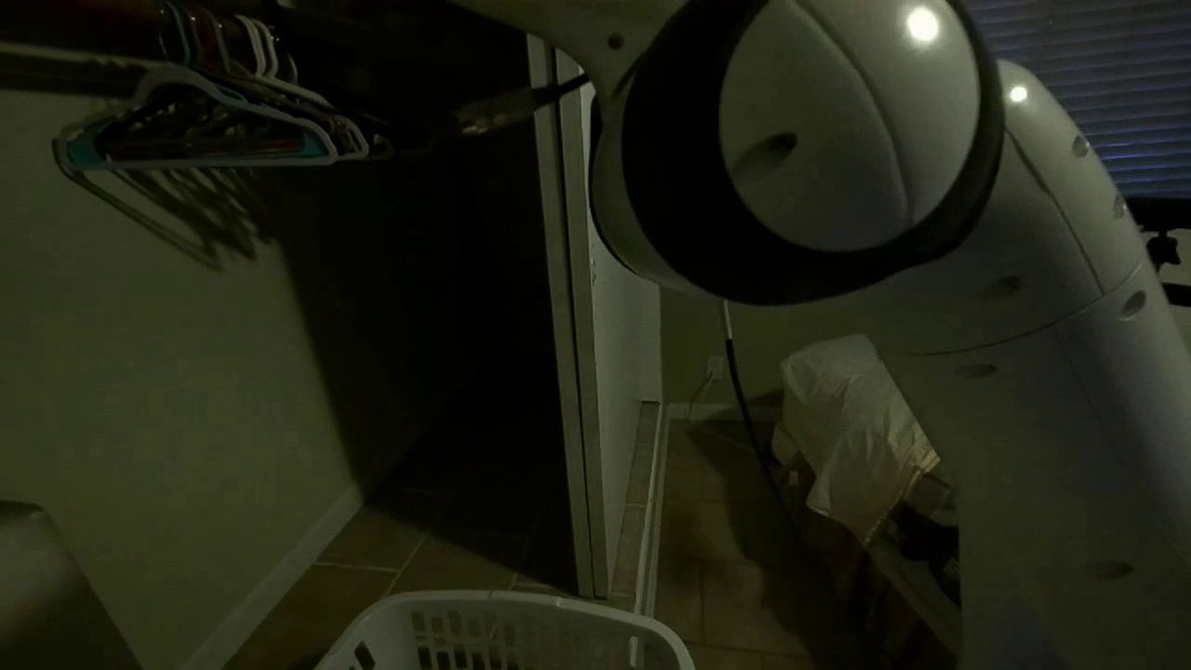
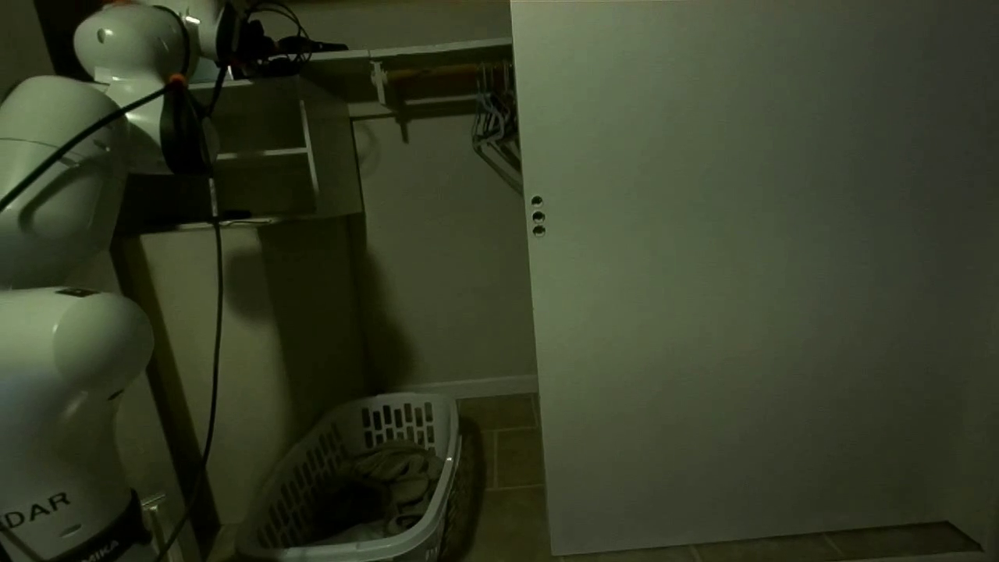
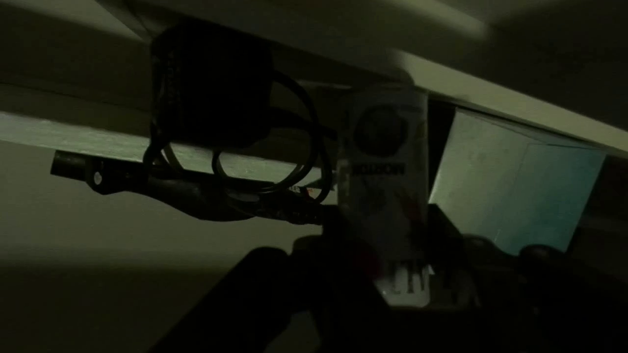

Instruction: Move the cup to the top of the shelf

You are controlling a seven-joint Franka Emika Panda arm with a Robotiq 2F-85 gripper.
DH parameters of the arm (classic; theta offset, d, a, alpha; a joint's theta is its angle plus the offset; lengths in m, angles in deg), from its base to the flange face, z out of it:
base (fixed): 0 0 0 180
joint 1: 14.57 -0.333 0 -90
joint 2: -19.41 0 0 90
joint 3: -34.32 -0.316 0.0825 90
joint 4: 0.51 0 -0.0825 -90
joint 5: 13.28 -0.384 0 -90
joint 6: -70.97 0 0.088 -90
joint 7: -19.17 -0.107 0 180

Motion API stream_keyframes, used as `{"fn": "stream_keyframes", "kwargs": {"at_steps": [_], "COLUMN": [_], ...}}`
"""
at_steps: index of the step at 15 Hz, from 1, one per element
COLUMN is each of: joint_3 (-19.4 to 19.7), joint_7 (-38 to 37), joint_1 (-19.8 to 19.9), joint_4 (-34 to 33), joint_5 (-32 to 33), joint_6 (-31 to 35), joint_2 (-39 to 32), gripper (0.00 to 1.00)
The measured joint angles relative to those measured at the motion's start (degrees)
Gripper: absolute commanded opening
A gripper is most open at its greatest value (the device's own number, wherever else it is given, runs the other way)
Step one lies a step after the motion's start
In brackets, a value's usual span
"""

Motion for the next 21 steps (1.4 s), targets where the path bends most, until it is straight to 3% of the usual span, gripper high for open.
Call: {"fn": "stream_keyframes", "kwargs": {"at_steps": [11, 21], "joint_3": [2.7, 2.8], "joint_7": [-0.3, -0.3], "joint_1": [-3.2, -3.3], "joint_4": [-8.5, -8.6], "joint_5": [0.0, 0.0], "joint_6": [-0.8, 0.3], "joint_2": [-5.8, -5.9], "gripper": [0.20, 0.19]}}
